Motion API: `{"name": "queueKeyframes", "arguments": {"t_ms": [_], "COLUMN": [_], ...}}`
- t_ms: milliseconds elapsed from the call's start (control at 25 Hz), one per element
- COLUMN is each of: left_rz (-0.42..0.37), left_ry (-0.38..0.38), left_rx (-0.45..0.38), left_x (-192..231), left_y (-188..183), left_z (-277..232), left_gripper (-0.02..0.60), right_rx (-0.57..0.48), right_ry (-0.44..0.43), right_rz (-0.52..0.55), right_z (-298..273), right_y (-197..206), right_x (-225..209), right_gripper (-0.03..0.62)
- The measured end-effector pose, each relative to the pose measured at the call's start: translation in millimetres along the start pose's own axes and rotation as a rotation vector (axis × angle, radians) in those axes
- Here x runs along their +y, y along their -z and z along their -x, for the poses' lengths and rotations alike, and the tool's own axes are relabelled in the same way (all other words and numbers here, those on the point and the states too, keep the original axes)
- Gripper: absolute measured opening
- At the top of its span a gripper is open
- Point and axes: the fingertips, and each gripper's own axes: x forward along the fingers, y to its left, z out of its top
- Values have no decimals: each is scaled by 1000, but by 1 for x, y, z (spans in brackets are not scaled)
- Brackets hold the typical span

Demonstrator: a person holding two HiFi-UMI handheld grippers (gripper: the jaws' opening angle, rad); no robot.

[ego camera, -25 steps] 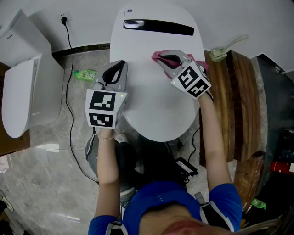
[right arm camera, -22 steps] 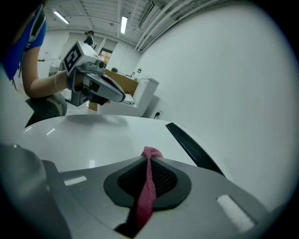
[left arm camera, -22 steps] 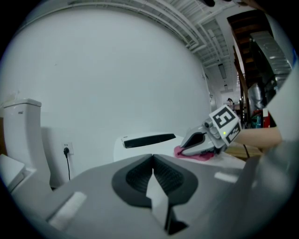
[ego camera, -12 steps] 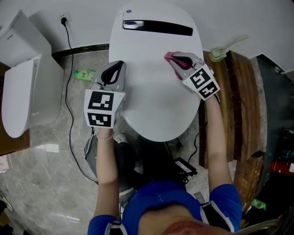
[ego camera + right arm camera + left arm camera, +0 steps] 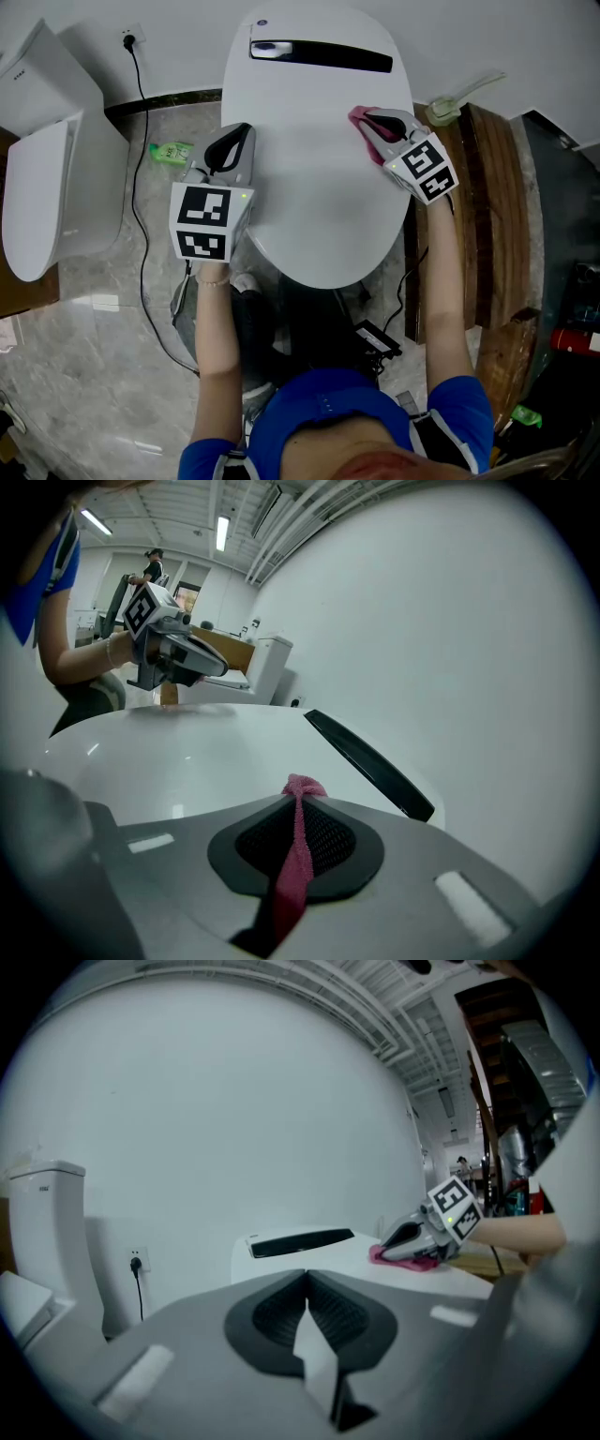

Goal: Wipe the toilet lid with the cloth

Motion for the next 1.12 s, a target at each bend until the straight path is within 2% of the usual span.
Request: {"name": "queueKeyframes", "arguments": {"t_ms": [480,1120], "left_rz": [2,8], "left_ry": [-4,-3], "left_rx": [-8,-24], "left_x": [4,6], "left_y": [-1,-5], "left_z": [6,10], "left_gripper": [2,2], "right_rx": [-1,16], "right_ry": [38,65], "right_rz": [-80,-61], "right_z": [19,31], "right_y": [20,23], "right_x": [-11,7], "right_gripper": [17,15]}}
